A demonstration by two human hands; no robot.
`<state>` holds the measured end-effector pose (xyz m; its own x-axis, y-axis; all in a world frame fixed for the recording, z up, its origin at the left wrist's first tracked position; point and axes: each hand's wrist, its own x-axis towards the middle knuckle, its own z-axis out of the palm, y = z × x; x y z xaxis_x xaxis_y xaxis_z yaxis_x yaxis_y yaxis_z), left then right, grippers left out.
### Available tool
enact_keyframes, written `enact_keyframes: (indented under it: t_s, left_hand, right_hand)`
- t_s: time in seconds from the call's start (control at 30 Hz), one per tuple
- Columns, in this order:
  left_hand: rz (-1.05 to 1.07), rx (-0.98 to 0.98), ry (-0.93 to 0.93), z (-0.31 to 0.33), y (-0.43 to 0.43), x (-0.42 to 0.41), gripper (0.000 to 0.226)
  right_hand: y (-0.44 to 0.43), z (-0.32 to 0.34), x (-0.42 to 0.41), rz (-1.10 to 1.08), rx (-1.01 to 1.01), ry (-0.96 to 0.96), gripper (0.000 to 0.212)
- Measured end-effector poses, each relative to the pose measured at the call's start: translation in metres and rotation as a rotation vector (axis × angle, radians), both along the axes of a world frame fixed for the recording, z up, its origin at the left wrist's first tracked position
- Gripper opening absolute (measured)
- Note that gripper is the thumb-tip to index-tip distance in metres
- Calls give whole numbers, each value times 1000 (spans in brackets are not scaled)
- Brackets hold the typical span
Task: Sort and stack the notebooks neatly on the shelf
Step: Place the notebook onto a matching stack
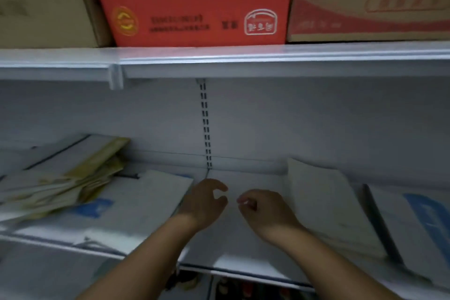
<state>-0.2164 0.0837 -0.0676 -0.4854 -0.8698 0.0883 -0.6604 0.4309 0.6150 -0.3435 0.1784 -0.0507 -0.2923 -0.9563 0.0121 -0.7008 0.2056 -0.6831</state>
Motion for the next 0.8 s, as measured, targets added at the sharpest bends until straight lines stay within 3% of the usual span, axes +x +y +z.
enact_keyframes:
  t_s: [0.13, 0.23, 0.3, 0.43, 0.53, 0.67, 0.8]
  left_hand:
    - [160, 31, -58, -9, -35, 85, 31]
    - [265, 66, -118, -22, -53, 135, 37]
    - [321, 36, -246, -32, -61, 154, 50]
    - [355, -35, -294, -37, -58, 160, 74]
    - [302, 28, -321, -30, -59, 152, 59]
    - [270, 221, -63, -17, -57, 136, 48]
    - [259, 315, 243, -5, -42, 102, 28]
  right_hand:
    - [-43, -23, 60, 76, 166, -288, 9]
    - [-71, -40, 89, 41, 212, -346, 31]
    - [-83, -44, 102, -19, 225, -488, 42]
    - [-94, -44, 108, -91, 249, -649, 15]
    - [-89, -42, 109, -56, 246, -685, 5]
    - [-71, -37, 100, -12, 106, -671, 45]
    - [-45, -11, 67, -40, 9, -591, 45]
